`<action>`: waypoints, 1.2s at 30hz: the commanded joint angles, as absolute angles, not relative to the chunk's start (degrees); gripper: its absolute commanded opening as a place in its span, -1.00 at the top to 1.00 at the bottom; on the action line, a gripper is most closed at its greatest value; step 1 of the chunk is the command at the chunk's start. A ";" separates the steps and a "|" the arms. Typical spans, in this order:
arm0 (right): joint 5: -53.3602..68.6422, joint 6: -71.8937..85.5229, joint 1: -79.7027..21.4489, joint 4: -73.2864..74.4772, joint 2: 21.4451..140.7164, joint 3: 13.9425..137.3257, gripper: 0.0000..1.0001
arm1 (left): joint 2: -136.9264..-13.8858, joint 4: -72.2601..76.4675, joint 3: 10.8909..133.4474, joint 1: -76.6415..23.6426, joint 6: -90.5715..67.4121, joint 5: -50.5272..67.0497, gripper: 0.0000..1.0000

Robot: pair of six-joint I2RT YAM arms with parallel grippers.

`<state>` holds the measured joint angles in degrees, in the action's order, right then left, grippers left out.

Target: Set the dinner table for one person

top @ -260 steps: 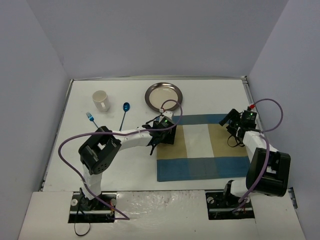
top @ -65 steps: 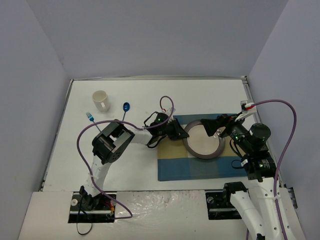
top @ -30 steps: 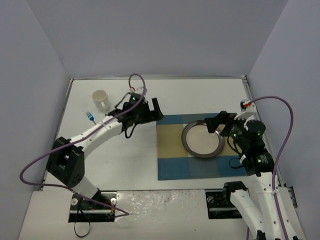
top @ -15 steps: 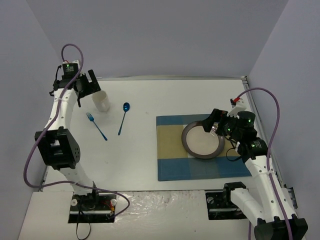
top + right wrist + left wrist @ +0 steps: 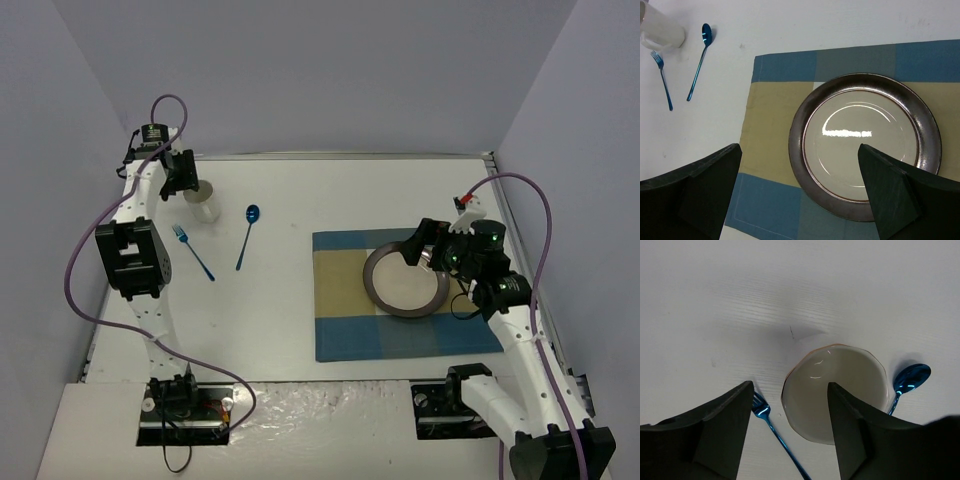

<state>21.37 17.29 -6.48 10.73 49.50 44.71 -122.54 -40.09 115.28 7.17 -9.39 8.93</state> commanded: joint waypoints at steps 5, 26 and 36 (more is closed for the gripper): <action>22.41 16.17 -6.85 8.09 51.59 47.02 -0.98 | -122.87 -38.68 119.36 8.00 -4.31 10.02 0.14; 20.32 14.73 -8.80 8.09 53.71 49.49 -0.97 | -116.12 -41.23 120.64 5.85 -10.53 11.85 1.00; 6.72 10.00 -29.59 8.17 63.79 58.03 -0.86 | -103.44 -47.30 112.47 -7.84 -15.72 2.37 1.00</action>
<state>14.23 13.47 -21.10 10.80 59.55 51.98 -113.98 -47.10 114.23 -0.80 -11.67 4.75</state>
